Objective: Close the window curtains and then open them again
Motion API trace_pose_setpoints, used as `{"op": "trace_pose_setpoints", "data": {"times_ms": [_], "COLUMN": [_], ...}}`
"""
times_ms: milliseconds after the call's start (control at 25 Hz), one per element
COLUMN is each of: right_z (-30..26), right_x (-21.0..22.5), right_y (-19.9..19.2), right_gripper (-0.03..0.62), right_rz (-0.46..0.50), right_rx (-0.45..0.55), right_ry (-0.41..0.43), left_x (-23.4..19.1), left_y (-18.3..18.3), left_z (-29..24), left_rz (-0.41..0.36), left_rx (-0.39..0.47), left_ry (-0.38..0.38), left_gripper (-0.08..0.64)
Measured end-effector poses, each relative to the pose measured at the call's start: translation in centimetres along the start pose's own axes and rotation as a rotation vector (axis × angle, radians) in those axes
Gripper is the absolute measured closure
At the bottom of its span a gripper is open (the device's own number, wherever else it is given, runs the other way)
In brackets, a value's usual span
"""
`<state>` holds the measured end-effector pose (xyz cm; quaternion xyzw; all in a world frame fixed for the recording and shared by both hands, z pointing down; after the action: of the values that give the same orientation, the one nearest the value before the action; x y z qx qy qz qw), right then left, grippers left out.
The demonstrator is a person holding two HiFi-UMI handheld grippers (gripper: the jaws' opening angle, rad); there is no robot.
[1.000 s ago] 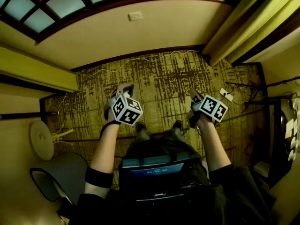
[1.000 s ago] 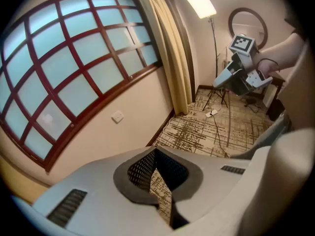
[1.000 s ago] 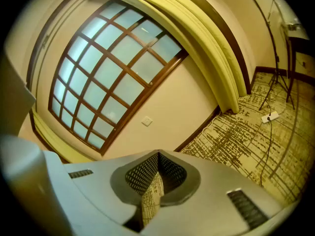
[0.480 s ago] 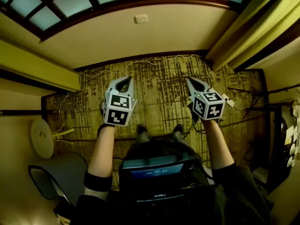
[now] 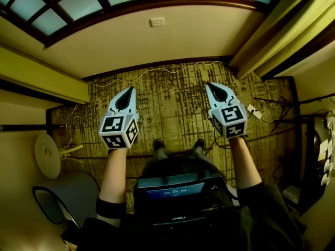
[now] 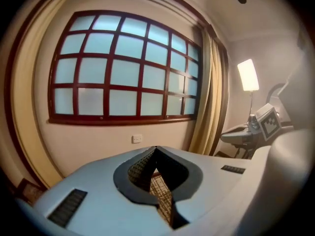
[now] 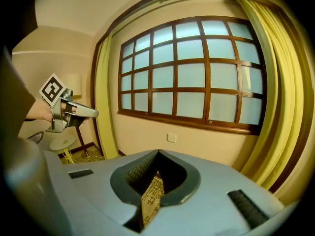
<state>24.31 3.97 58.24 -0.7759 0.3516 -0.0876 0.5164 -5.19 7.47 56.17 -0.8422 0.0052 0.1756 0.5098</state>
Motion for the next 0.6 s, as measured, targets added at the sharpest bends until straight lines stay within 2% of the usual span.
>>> {"op": "trace_pose_setpoints", "data": {"times_ms": [80, 240, 600], "right_z": [-0.1, -0.2, 0.2], "right_x": [-0.4, -0.9, -1.3], "right_y": [-0.3, -0.4, -0.6], "right_gripper": [0.592, 0.592, 0.592], "right_rz": [0.043, 0.047, 0.037], "right_rx": [-0.021, -0.031, -0.042], "right_ry": [-0.003, 0.005, -0.006], "left_x": [-0.6, -1.9, -2.0], "left_y": [-0.5, -1.1, -1.8], "left_z": [0.7, 1.3, 1.3], "left_rz": [0.017, 0.135, 0.115], "left_rx": [0.032, 0.039, -0.004], "left_ry": [0.026, 0.047, 0.043], "left_gripper": [0.555, 0.555, 0.555]}}
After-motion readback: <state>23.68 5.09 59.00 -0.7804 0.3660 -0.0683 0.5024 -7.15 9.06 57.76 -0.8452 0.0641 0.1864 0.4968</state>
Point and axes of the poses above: the fingertips, and each gripper's own axes: z backward along the fingers, x to its right, y out of its top, the point moved 6 cm from there along z, backward along the fingers, and after that the axes turned 13 degrees about z, right-handed, at the moved point
